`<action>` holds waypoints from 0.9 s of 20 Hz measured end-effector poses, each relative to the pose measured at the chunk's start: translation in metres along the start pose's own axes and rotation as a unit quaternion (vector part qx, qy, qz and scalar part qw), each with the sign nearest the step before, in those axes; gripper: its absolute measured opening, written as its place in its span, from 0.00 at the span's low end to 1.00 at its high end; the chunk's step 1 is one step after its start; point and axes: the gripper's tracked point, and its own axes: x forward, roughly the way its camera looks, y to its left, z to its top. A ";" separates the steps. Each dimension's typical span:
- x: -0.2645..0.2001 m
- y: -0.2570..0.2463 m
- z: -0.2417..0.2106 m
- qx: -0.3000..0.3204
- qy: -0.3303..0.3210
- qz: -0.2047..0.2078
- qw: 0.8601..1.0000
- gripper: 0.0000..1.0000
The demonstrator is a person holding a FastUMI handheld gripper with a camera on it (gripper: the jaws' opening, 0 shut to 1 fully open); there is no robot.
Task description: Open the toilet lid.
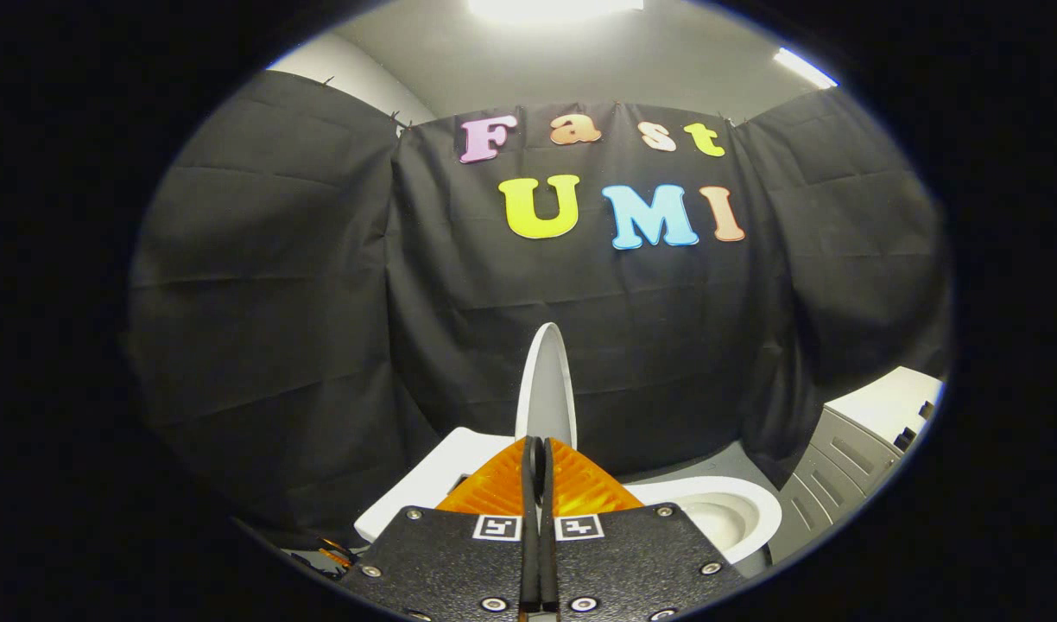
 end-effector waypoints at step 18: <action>0.016 0.097 -0.018 -0.055 0.012 0.039 0.998 0.00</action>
